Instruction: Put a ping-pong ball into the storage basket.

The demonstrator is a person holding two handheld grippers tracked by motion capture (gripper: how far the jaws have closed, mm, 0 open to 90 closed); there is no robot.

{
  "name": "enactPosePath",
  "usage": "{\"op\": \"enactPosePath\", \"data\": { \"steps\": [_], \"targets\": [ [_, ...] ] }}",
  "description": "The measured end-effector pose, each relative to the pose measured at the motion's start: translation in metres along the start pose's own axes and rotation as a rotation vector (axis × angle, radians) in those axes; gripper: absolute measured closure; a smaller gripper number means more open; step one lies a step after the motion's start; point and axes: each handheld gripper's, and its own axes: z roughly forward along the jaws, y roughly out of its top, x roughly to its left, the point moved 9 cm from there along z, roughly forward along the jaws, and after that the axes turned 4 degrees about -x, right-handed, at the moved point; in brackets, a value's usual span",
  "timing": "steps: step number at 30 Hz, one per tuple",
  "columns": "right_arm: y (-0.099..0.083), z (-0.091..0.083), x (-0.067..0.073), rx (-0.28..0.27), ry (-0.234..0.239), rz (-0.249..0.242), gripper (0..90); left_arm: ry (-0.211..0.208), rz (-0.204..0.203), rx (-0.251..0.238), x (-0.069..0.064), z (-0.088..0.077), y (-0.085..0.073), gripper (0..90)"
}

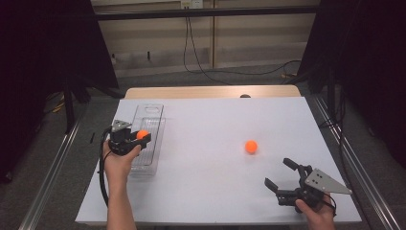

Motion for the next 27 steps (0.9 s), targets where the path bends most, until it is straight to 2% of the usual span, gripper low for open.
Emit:
{"op": "enactPosePath", "data": {
  "steps": [18,27],
  "targets": [
    [0.0000,0.0001,0.0001,0.000,0.000,0.000,4.2,0.029,-0.001,0.021,0.0060,0.0030,-0.0064,49.6],
    [0.0000,-0.0001,0.0001,0.000,0.001,0.000,4.3,0.024,-0.013,0.014,0.0030,0.0033,-0.0046,43.2]
  ]
}}
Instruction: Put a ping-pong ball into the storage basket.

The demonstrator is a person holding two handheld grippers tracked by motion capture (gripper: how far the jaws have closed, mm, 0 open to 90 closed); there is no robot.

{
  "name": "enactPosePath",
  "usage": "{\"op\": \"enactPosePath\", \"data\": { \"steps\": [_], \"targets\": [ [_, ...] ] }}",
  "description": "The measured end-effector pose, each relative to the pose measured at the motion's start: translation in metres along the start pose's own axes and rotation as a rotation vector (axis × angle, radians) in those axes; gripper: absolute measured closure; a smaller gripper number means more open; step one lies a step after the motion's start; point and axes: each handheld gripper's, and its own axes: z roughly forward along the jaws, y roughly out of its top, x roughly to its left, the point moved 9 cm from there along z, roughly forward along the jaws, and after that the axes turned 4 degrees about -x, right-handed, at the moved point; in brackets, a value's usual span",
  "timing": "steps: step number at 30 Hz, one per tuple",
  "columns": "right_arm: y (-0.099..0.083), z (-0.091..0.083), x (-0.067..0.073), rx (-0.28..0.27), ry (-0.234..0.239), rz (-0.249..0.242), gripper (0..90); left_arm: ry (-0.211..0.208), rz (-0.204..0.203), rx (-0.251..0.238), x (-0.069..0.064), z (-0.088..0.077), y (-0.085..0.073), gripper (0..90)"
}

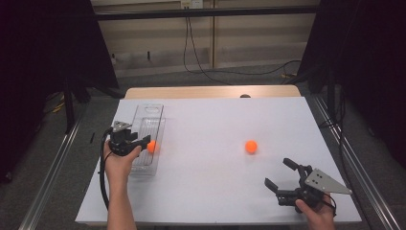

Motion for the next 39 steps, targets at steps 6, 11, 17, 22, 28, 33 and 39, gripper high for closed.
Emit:
{"op": "enactPosePath", "data": {
  "steps": [6,11,17,22,28,33,39],
  "targets": [
    [0.000,0.000,0.000,0.002,0.000,0.003,4.2,-0.020,-0.007,-0.005,-0.007,-0.001,0.004,38.9],
    [0.000,0.000,0.000,0.002,0.000,0.001,4.3,-0.032,-0.006,-0.019,-0.012,-0.003,0.009,35.3],
    [0.000,0.000,0.000,0.003,-0.001,0.002,4.2,-0.059,0.001,-0.032,-0.022,-0.006,0.017,30.5],
    [-0.001,0.000,0.000,0.004,0.000,0.002,4.2,-0.067,0.002,-0.035,-0.028,-0.005,0.020,24.1],
    [0.000,0.001,0.000,0.003,0.001,0.004,4.2,-0.090,0.023,-0.028,-0.038,-0.002,0.021,20.9],
    [-0.001,0.001,0.000,0.007,0.003,0.001,4.3,-0.104,0.033,-0.029,-0.045,-0.001,0.024,20.2],
    [-0.001,0.001,0.000,0.006,0.000,0.003,4.2,-0.125,0.029,-0.033,-0.053,0.002,0.025,19.6]
  ]
}}
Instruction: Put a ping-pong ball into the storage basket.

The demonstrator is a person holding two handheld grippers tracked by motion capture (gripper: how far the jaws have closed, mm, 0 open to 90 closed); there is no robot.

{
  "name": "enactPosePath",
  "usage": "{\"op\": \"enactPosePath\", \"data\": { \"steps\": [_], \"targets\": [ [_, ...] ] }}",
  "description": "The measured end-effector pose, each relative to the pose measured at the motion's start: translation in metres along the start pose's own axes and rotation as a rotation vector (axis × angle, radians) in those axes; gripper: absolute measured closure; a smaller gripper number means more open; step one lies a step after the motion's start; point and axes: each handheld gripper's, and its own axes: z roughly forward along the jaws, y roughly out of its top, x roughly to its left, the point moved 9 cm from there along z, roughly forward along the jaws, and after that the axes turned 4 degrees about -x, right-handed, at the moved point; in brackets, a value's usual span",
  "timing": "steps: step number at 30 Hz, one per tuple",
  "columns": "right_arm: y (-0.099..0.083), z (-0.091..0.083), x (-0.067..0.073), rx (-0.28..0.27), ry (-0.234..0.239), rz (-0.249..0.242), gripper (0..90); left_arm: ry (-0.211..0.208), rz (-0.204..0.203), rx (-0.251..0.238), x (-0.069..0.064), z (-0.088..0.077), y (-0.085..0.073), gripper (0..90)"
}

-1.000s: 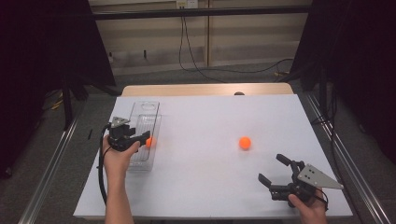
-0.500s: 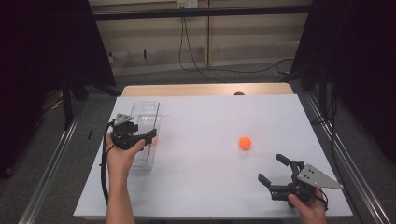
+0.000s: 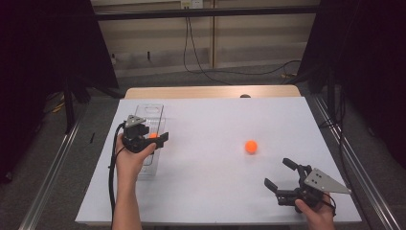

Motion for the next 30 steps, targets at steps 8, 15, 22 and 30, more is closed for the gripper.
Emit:
{"op": "enactPosePath", "data": {
  "steps": [8,15,22,30],
  "targets": [
    [-0.001,0.001,0.000,0.003,0.004,-0.004,4.2,-0.013,0.013,0.000,-0.007,0.001,0.003,18.5],
    [-0.001,0.000,0.000,0.004,0.002,-0.004,4.2,-0.029,0.027,0.006,-0.015,0.004,0.004,17.8],
    [-0.001,0.000,0.000,0.003,0.003,-0.002,4.3,-0.040,0.031,0.008,-0.021,0.007,0.004,17.7],
    [-0.001,0.001,0.000,0.004,0.004,-0.005,4.3,-0.054,0.035,0.008,-0.027,0.010,0.005,17.2]
  ]
}}
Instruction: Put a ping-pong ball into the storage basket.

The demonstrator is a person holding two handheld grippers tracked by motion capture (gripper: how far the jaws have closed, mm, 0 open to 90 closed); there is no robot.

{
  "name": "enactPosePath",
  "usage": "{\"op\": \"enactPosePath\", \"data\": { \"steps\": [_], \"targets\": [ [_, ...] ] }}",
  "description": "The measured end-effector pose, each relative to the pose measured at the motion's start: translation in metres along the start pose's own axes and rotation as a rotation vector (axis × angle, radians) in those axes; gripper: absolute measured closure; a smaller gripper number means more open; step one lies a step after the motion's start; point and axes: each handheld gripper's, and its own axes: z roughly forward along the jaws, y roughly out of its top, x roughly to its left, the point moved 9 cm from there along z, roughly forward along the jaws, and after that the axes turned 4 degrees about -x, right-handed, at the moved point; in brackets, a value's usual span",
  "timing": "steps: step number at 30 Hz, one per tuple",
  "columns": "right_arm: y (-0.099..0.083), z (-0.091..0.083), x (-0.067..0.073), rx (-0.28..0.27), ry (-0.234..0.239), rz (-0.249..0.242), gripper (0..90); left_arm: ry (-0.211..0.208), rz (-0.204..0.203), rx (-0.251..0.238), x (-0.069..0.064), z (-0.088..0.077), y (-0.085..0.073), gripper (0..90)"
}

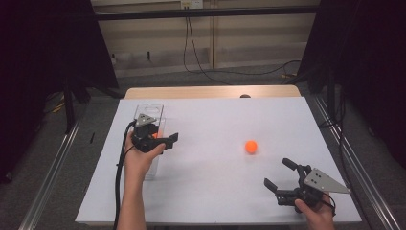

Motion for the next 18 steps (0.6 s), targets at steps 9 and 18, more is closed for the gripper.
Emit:
{"op": "enactPosePath", "data": {
  "steps": [9,18],
  "targets": [
    [0.000,0.000,0.000,0.000,0.000,0.000,4.2,-0.012,0.005,-0.005,-0.006,0.001,0.002,16.6],
    [0.000,0.000,0.000,-0.001,0.000,0.002,4.2,-0.025,0.013,0.005,-0.011,0.005,0.001,16.2]
  ]
}}
